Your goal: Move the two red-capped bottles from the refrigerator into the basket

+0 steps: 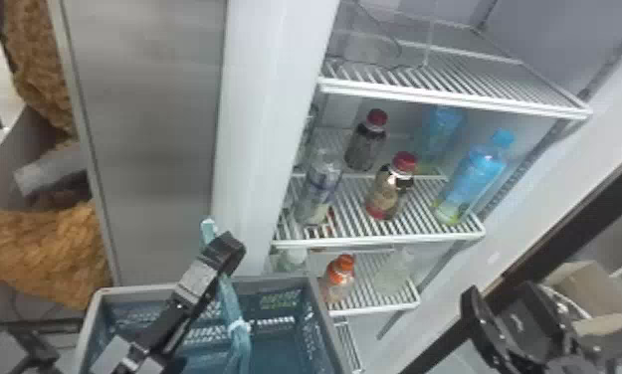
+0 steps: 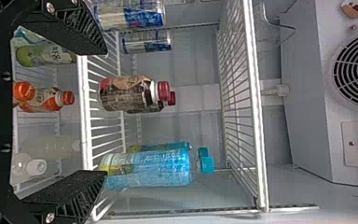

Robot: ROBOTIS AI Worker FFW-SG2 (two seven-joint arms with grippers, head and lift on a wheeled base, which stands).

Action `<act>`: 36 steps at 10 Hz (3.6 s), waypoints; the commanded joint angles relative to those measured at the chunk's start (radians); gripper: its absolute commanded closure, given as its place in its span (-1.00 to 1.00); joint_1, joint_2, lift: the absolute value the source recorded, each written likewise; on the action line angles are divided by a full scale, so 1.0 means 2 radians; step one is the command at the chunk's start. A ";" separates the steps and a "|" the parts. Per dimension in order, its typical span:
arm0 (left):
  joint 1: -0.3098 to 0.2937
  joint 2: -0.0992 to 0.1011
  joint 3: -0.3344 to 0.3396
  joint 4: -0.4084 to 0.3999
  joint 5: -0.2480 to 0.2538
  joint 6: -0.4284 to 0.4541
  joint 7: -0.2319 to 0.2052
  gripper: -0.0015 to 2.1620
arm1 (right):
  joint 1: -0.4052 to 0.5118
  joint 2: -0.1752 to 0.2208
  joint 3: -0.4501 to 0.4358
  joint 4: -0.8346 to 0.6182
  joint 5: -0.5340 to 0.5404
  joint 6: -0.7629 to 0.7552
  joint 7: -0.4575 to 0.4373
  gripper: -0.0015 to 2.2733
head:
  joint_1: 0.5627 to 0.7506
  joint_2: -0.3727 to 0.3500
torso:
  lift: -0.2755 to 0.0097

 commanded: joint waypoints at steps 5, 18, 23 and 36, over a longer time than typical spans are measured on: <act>0.000 0.000 0.001 0.000 0.004 0.000 -0.001 0.11 | -0.060 0.007 0.001 0.008 0.038 0.048 -0.018 -0.91 | 0.41 -0.94 | 0.93; -0.017 -0.002 -0.017 0.000 0.002 0.017 0.000 0.11 | -0.168 0.005 0.051 0.046 0.062 0.109 -0.067 -0.90 | 0.41 -0.94 | 0.93; -0.016 -0.001 -0.018 0.000 0.002 0.019 0.000 0.11 | -0.219 -0.011 0.070 0.061 0.079 0.157 -0.081 -0.90 | 0.41 -0.94 | 0.93; -0.014 0.000 -0.015 0.000 0.005 0.021 0.000 0.11 | -0.333 -0.035 0.103 0.141 0.098 0.193 -0.107 -0.91 | 0.41 -0.94 | 0.93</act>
